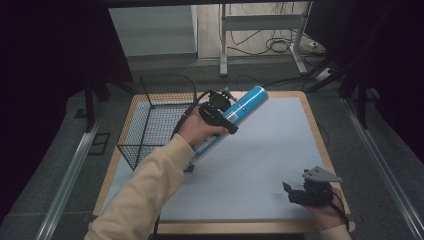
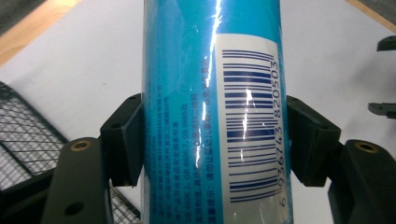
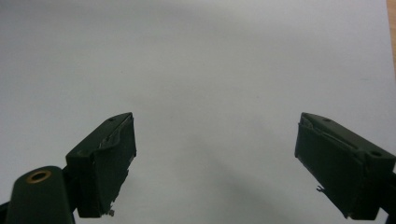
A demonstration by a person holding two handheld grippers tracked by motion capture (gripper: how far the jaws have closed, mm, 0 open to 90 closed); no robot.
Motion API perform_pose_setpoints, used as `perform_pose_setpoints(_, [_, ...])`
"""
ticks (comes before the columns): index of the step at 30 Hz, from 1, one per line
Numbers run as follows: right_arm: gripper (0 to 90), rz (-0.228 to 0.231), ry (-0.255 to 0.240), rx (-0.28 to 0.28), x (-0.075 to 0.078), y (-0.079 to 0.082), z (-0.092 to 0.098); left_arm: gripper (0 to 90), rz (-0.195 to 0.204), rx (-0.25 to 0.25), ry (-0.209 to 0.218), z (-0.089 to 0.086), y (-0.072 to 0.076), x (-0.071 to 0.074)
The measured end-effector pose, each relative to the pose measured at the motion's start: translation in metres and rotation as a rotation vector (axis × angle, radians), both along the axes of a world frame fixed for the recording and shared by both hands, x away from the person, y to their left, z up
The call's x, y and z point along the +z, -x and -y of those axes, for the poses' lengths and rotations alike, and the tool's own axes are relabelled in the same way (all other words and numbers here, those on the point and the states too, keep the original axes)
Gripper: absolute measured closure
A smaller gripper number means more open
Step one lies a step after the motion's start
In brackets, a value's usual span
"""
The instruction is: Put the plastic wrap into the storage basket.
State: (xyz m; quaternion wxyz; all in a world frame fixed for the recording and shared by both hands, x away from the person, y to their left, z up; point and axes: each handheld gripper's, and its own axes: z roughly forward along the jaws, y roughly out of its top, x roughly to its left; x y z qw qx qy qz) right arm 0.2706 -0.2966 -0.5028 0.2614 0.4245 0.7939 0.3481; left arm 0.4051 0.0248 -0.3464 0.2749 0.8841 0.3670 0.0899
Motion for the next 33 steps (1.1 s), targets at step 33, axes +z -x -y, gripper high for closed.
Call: perform_pose_setpoints(33, [13.1, 0.007, -0.007, 0.002, -0.001, -0.001, 0.001, 32.0, 0.052, 0.102, 0.020, -0.050, -0.035, 0.027])
